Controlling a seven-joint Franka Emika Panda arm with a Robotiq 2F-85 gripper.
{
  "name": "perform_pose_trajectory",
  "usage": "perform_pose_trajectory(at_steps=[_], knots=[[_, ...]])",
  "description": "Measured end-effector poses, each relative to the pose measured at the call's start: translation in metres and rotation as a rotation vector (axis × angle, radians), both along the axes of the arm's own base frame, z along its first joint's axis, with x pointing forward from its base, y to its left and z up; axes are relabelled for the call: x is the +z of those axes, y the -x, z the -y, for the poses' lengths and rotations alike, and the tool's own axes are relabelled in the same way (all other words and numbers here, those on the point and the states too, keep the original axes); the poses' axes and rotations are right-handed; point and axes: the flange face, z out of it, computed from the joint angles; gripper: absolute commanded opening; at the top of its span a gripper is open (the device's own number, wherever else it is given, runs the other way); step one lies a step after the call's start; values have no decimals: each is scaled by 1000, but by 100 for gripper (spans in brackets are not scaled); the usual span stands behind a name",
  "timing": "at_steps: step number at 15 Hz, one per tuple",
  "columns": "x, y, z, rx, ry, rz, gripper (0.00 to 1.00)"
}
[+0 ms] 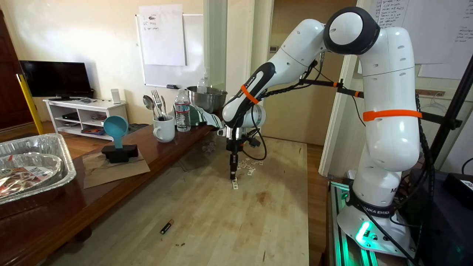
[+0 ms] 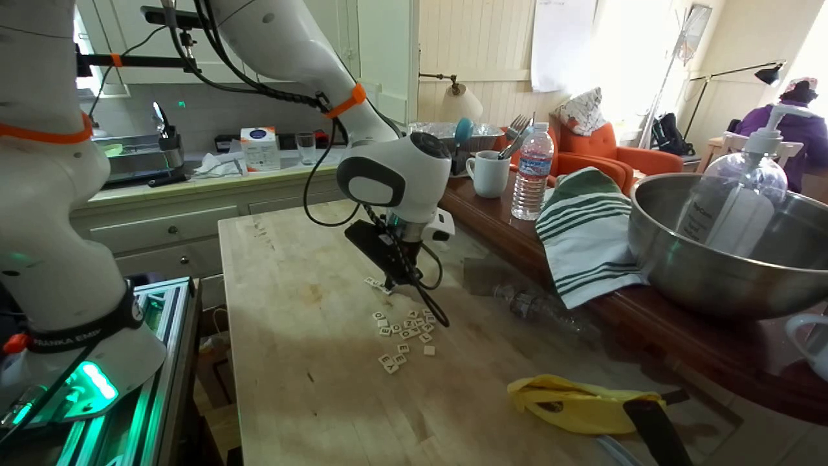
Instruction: Align the blocks on the table
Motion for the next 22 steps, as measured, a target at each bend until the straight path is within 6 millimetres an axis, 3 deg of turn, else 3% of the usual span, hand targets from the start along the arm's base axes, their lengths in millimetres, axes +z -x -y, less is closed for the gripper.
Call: perform_pose_trajectory(at_steps=[22], knots=[[0,3,-8,-32,-23,18,0]])
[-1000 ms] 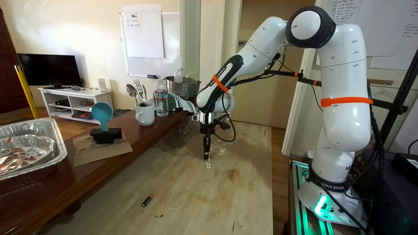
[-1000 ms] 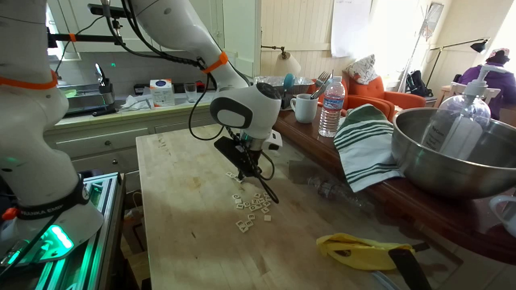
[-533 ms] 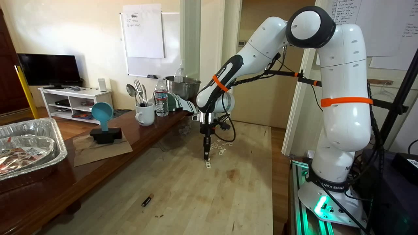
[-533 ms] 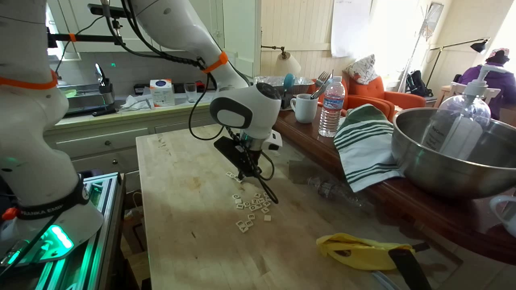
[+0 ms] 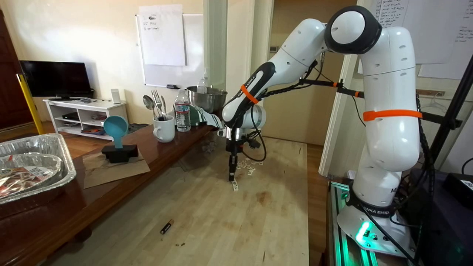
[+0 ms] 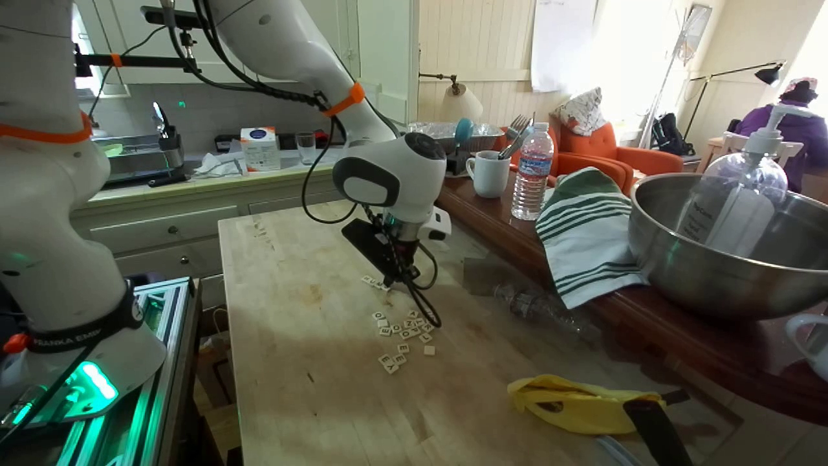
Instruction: Align the blocks on the table
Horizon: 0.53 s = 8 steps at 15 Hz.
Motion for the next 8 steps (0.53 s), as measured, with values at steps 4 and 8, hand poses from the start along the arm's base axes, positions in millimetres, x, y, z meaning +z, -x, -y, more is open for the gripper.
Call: perform_pose_trajectory(at_steps=[4,8], knots=[[-1,0,-5,-2,-12,6,0],[-1,1,-6,0,-12,6,0]])
